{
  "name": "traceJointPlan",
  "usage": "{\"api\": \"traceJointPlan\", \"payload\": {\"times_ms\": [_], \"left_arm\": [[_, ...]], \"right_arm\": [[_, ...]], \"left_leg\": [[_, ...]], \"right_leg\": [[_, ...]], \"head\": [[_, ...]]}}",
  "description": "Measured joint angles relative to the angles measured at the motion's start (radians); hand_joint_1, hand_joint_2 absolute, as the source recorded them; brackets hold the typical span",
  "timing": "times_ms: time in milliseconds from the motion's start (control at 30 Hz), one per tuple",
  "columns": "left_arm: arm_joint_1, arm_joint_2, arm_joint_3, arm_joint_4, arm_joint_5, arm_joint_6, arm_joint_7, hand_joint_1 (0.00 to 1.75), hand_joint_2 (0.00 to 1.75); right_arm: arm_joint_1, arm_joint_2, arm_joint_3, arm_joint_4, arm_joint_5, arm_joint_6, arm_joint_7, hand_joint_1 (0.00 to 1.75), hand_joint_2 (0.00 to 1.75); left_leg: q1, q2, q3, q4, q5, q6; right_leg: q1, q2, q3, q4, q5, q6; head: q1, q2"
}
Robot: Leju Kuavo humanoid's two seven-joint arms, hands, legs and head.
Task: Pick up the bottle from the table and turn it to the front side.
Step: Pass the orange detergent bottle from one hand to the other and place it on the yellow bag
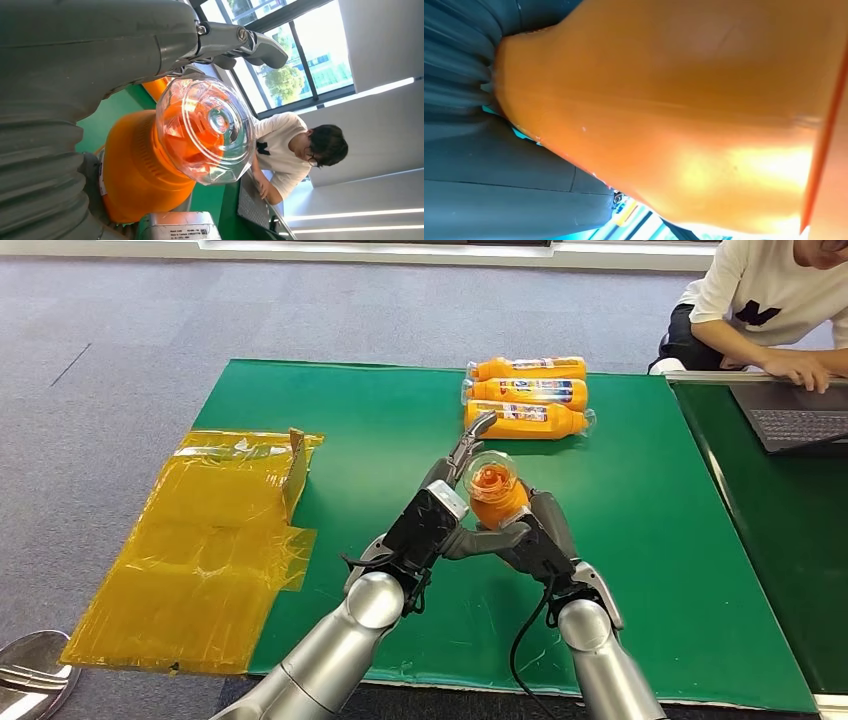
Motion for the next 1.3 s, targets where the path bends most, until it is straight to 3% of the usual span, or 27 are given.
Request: {"api": "traceJointPlan", "payload": {"times_ms": [500, 600, 733, 867, 1300], "left_arm": [[0.037, 0.033, 0.021, -0.038, -0.043, 0.037, -0.019, 0.00, 1.75], [0.073, 0.070, 0.035, -0.124, -0.132, 0.060, 0.031, 0.00, 1.75], [0.115, 0.175, 0.129, -0.238, -0.249, 0.059, 0.161, 0.00, 1.75], [0.146, 0.245, 0.173, -0.298, -0.267, 0.027, 0.172, 0.00, 1.75], [0.201, 0.321, 0.226, -0.327, -0.208, 0.026, 0.139, 0.00, 1.75]], "right_arm": [[-0.008, -0.037, 0.029, 0.004, 0.069, -0.032, 0.029, 1.75, 1.75], [-0.006, -0.044, 0.040, 0.010, 0.098, -0.041, 0.022, 1.75, 1.75], [0.003, -0.050, 0.059, -0.005, 0.093, -0.062, -0.025, 1.75, 1.75], [0.027, -0.056, 0.062, -0.020, 0.082, -0.075, -0.035, 1.75, 1.75], [0.062, -0.058, 0.063, -0.065, 0.076, -0.084, -0.040, 1.75, 1.75]], "left_leg": [[0.000, 0.000, 0.000, 0.000, 0.000, 0.000], [0.000, 0.001, 0.001, -0.001, 0.000, 0.000], [0.001, 0.012, 0.004, -0.002, 0.000, -0.003], [0.002, 0.008, 0.001, -0.002, 0.002, -0.005], [0.001, 0.010, 0.001, -0.002, 0.002, -0.005]], "right_leg": [[0.000, 0.000, 0.000, 0.000, 0.000, 0.000], [0.000, 0.001, -0.001, 0.000, 0.000, 0.000], [0.001, 0.012, -0.006, 0.001, 0.002, -0.003], [0.001, 0.008, -0.007, 0.002, 0.002, -0.004], [0.001, 0.010, -0.008, 0.002, 0.003, -0.004]], "head": [[0.000, 0.000], [0.000, 0.000], [-0.002, 0.000], [-0.003, 0.000], [-0.003, 0.000]]}}
